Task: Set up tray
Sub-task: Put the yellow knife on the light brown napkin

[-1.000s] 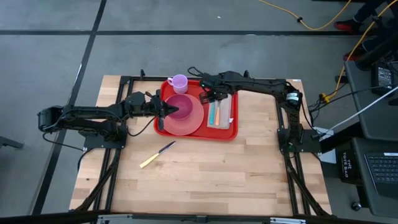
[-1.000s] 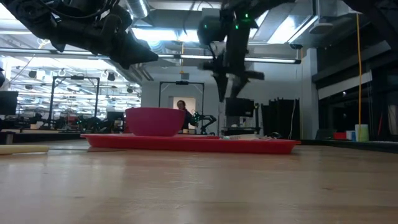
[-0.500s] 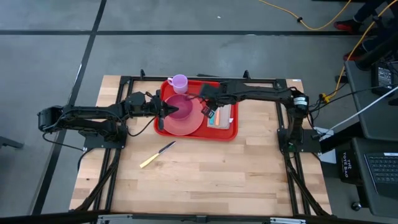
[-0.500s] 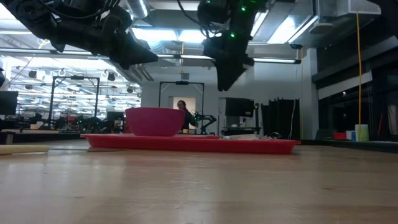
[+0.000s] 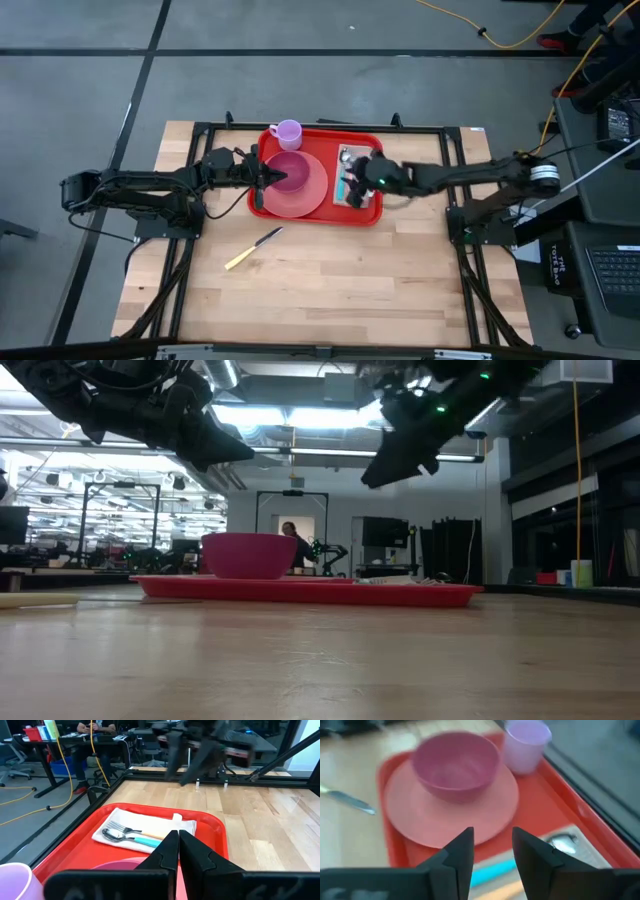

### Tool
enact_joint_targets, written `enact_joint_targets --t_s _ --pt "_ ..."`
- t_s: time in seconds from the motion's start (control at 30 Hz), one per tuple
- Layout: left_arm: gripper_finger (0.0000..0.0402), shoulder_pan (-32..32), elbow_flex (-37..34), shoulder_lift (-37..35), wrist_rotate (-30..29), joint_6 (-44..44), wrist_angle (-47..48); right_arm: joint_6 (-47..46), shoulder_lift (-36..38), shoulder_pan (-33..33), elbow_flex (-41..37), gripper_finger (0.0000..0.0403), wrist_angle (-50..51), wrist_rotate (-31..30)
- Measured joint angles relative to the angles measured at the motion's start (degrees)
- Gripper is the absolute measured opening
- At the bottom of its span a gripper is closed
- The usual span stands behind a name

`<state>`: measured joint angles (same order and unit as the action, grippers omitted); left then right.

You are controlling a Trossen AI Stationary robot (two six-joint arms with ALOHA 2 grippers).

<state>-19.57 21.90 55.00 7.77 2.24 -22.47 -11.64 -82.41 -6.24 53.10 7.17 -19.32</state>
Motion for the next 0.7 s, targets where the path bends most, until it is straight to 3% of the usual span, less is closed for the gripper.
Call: enact_joint_targets --t_s 0.27,0.7 --pt "0.0004 0.0 0.0 0.0 -0.2 0.0 0.0 9.5 4.4 5.3 -15.8 0.0138 -22.6 0.1" --pt "0.0006 0.0 0.0 0.0 -0.2 0.0 0.0 20.9 4.5 6.1 -27.7 0.0138 -44.1 8.6"
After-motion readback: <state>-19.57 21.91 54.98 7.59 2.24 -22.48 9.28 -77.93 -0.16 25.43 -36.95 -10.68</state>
